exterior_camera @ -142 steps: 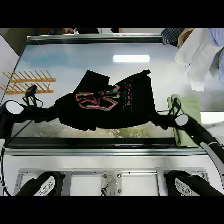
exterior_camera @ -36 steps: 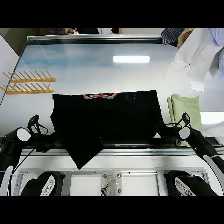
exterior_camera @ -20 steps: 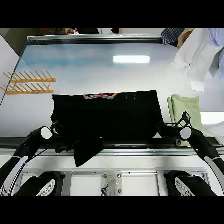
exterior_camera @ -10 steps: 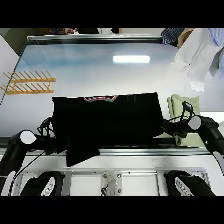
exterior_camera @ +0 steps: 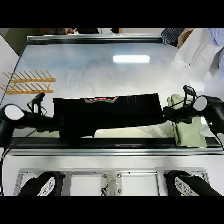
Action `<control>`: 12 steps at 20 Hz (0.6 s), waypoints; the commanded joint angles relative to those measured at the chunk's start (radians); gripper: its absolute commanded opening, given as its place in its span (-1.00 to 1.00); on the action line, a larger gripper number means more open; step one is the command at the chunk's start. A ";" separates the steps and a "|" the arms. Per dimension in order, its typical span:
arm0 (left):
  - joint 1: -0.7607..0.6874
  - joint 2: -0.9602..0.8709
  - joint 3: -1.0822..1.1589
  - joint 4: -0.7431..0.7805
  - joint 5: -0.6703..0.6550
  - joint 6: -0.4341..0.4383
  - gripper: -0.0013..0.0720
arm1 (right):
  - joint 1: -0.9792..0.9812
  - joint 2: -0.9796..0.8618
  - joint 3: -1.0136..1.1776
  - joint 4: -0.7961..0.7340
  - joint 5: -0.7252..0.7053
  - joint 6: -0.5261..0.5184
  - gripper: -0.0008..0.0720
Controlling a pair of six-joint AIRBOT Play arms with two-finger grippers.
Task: Fold the clothes and pants, and hang the long-sleeved shirts on hangers.
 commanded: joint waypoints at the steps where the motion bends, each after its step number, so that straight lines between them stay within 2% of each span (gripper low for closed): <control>1: 0.001 -0.193 0.208 0.005 0.019 0.042 -0.93 | 0.000 -0.141 0.153 -0.002 0.003 -0.006 -0.94; 7: 0.001 -0.483 0.456 0.004 0.034 0.064 -0.93 | 0.001 -0.381 0.392 0.003 -0.050 -0.002 -0.94; 12: 0.000 -0.666 0.579 0.001 0.033 0.076 -0.93 | 0.002 -0.495 0.422 0.017 -0.145 -0.002 -0.94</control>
